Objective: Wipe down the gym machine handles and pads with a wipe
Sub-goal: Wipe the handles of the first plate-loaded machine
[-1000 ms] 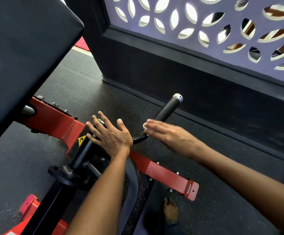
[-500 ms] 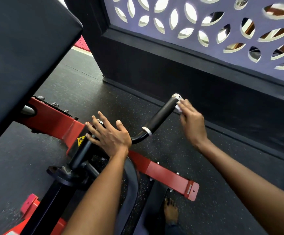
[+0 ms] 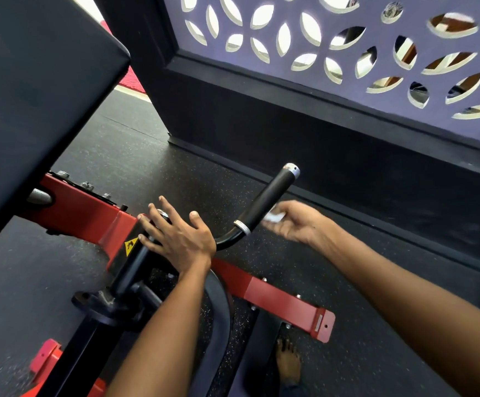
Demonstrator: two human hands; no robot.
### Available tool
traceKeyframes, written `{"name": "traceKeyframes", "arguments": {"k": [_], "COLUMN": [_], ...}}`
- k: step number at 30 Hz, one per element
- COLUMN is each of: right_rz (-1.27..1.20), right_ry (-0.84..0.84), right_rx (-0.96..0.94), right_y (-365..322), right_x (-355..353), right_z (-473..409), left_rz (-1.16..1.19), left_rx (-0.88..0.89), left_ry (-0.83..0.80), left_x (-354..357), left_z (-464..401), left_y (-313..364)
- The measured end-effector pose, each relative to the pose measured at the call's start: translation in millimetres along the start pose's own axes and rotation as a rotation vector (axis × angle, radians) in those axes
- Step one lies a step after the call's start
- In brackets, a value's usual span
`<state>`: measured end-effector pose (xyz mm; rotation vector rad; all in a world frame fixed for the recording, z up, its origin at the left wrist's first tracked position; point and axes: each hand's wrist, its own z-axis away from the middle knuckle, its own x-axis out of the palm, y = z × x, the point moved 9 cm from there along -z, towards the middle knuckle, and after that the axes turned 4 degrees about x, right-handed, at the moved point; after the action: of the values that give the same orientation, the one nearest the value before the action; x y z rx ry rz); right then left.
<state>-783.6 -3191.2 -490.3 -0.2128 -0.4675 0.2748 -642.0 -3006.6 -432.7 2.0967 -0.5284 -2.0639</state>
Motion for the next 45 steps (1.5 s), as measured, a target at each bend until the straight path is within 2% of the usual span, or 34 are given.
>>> {"name": "traceKeyframes", "arguments": {"k": [2, 5, 6, 7, 10, 11, 14, 16, 21, 23, 24, 25, 27, 28, 29, 31, 32, 33, 36, 37, 38, 41, 42, 43, 45], "right_rz": [0.094, -0.301, -0.357, -0.304, 0.094, 0.12, -0.239, -0.331, -0.069, -0.097, -0.083, 0.032, 0.536, 0.798, 1.101, 1.739, 1.897, 1.902, 1.473, 1.455, 1.536, 1.971, 1.997, 1.935, 1.692], "right_ry": [0.011, 0.043, 0.02, -0.013, -0.068, -0.056, 0.018, -0.005, -0.07, -0.027, 0.014, 0.102, 0.341, 0.306, 0.142, -0.254, -0.337, -0.3, 0.162, 0.222, 0.17, -0.353, -0.375, -0.263, 0.149], "right_rx": [0.031, -0.155, -0.191, -0.164, -0.004, -0.01, -0.201, -0.235, -0.001, -0.094, -0.222, -0.416, -0.955, -1.24, -1.456, -1.659, -1.694, -1.668, -1.417, -1.412, -1.475, -1.646, -1.635, -1.605, -1.456], "right_y": [-4.4, -50.1, -52.0, -42.5, 0.3, -2.9, -47.1, -43.1, 32.2, 12.8, -6.4, -28.4, -61.6, -58.8, -37.3, 29.6, 39.7, 26.8, -54.8, -59.1, -47.5, 25.5, 21.0, -0.6, -60.2], "right_x": [-2.9, -11.7, -10.4, -6.1, 5.3, 4.7, -6.9, -6.0, 6.3, 0.5, -2.5, -7.6, 0.5, 23.5, 49.5, 65.1, 56.8, 48.3, 17.4, 16.7, 25.8, 47.3, 46.3, 45.2, 35.9], "right_z": [0.0, -10.4, -11.9, -12.2, -6.8, -7.3, -13.4, -8.1, 19.7, 35.2, 44.6, 55.8, 98.7, 119.7, 127.9, 109.5, 94.8, 81.4, 59.5, 60.3, 64.4, 77.1, 75.8, 71.7, 64.1], "left_rz": [-0.002, -0.002, -0.003, -0.002, 0.004, 0.004, 0.002, -0.001, 0.002, 0.0, -0.004, -0.009, -0.011, -0.01, -0.007, -0.005, -0.006, -0.006, -0.01, -0.01, -0.009, -0.009, -0.011, -0.012, -0.013], "left_rx": [0.002, 0.001, 0.002, 0.002, -0.002, -0.004, -0.003, -0.003, -0.005, 0.0, 0.003, 0.002, -0.004, -0.002, 0.001, 0.003, 0.002, 0.001, -0.003, -0.002, 0.0, 0.002, -0.001, -0.002, 0.001], "left_ry": [0.001, -0.004, -0.003, -0.003, -0.002, -0.001, -0.004, -0.004, -0.01, -0.01, -0.009, -0.01, -0.018, -0.02, -0.017, -0.011, -0.008, -0.006, -0.007, -0.006, -0.006, -0.008, -0.012, -0.015, -0.01], "left_x": [-0.2, -0.1, -0.2, -0.3, -0.8, -0.7, -0.6, -0.7, -1.3, -1.3, -1.3, -1.3, -0.6, -0.5, -0.7, -1.0, -1.2, -0.9, -0.8, -1.3, -1.5, -1.5, -1.6, -1.3, -1.8], "left_z": [-0.3, 0.0, 0.1, 0.2, 0.3, 0.2, 0.2, 0.1, 0.4, 0.5, 0.3, 0.1, 0.3, 0.6, 0.7, 0.5, 0.4, 0.2, 0.5, 0.7, 0.9, 0.3, 0.2, 0.4, 0.8], "left_y": [0.7, 0.4, 0.4, 0.3, 1.0, 1.1, 1.2, 0.9, 2.7, 3.2, 3.1, 2.2, 0.5, 0.2, 0.7, 1.3, 1.3, 1.4, 0.8, 0.7, 1.0, 1.7, 1.5, 1.5, 1.7]}}
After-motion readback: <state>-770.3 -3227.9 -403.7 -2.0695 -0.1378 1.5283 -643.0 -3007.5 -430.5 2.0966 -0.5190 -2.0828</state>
